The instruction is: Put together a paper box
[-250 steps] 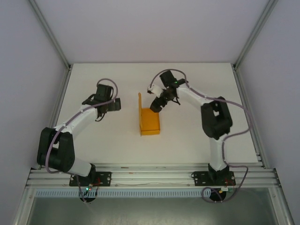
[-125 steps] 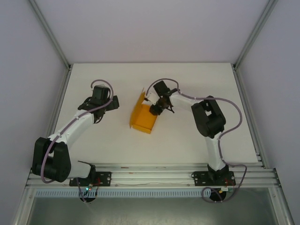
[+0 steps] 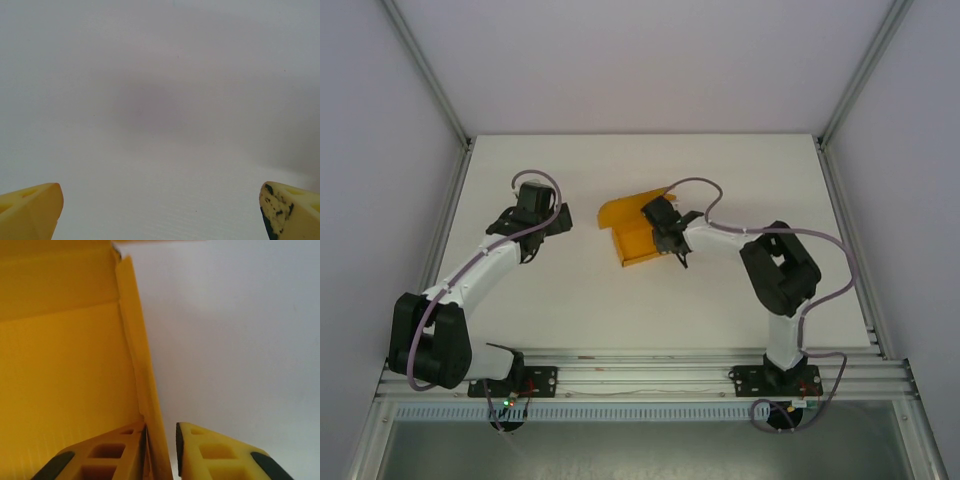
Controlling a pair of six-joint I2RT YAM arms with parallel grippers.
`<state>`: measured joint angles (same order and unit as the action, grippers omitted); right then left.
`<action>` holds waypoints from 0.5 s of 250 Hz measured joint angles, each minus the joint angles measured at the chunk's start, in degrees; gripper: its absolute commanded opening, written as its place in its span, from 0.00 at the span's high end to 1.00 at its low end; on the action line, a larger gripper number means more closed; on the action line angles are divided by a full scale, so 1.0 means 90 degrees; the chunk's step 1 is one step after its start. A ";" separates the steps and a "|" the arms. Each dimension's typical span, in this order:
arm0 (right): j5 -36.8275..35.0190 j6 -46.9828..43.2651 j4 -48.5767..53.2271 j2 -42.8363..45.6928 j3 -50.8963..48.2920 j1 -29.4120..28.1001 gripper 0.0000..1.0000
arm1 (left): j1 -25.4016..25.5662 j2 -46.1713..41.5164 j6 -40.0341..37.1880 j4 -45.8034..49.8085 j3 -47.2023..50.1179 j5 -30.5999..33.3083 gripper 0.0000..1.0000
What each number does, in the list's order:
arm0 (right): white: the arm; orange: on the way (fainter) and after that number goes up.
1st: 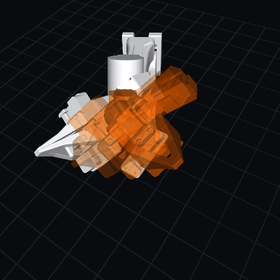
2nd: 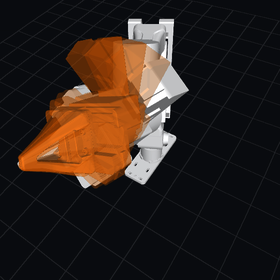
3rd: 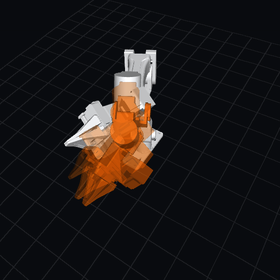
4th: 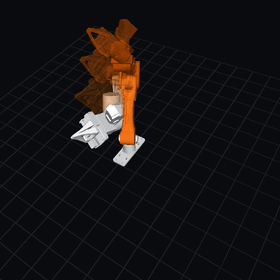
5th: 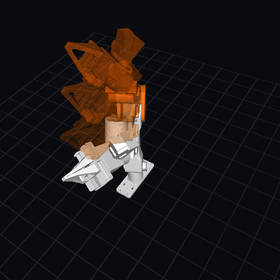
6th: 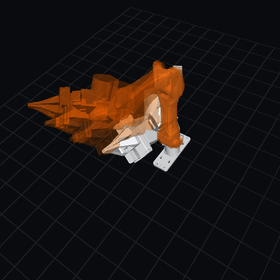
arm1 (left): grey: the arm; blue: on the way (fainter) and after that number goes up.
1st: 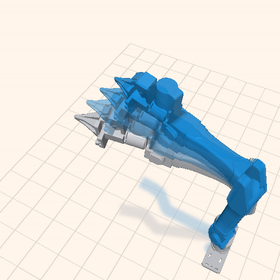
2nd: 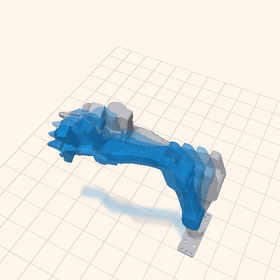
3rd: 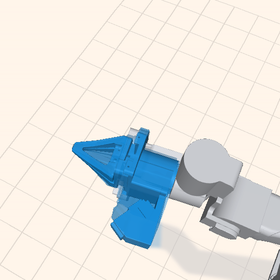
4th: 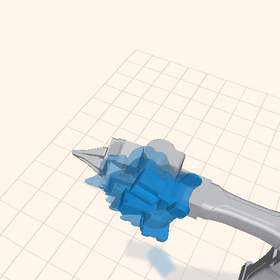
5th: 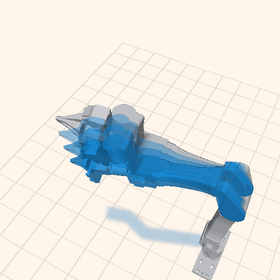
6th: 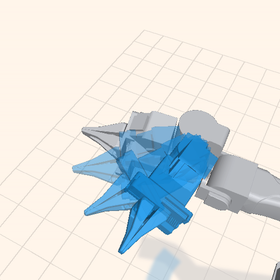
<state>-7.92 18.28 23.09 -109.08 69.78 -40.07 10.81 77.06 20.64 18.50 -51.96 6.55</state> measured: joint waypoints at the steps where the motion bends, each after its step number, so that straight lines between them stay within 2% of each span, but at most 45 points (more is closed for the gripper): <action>1: -0.0005 0.0029 0.0005 0.0007 -0.0010 -0.0010 0.75 | 0.0000 0.0000 -0.0002 -0.0002 0.0000 -0.0007 0.00; 36: -0.0070 0.0911 0.0107 0.0202 -0.0151 -0.0396 0.56 | 0.0000 -0.0017 -0.0316 -0.0192 0.0007 -0.0534 0.00; 70: -0.0032 0.1282 -0.0051 0.0651 -0.0318 -0.0695 0.35 | 0.0000 -0.0231 -0.0726 -0.0488 0.0185 -0.1069 0.00; 91: -0.0265 0.1185 -0.0041 0.1052 -0.0401 -0.0690 0.19 | 0.0000 -0.0449 -0.1095 -0.0590 0.0352 -0.1430 0.00; 125: -0.0481 0.0425 -0.0214 0.1717 -0.0522 -0.0393 0.11 | 0.0000 -0.0597 -0.1955 -0.0797 0.0474 -0.2433 0.00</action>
<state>-12.25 22.11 21.17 -93.62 65.08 -43.62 10.81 71.68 3.05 11.33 -47.70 -15.35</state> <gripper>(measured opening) 0.858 0.998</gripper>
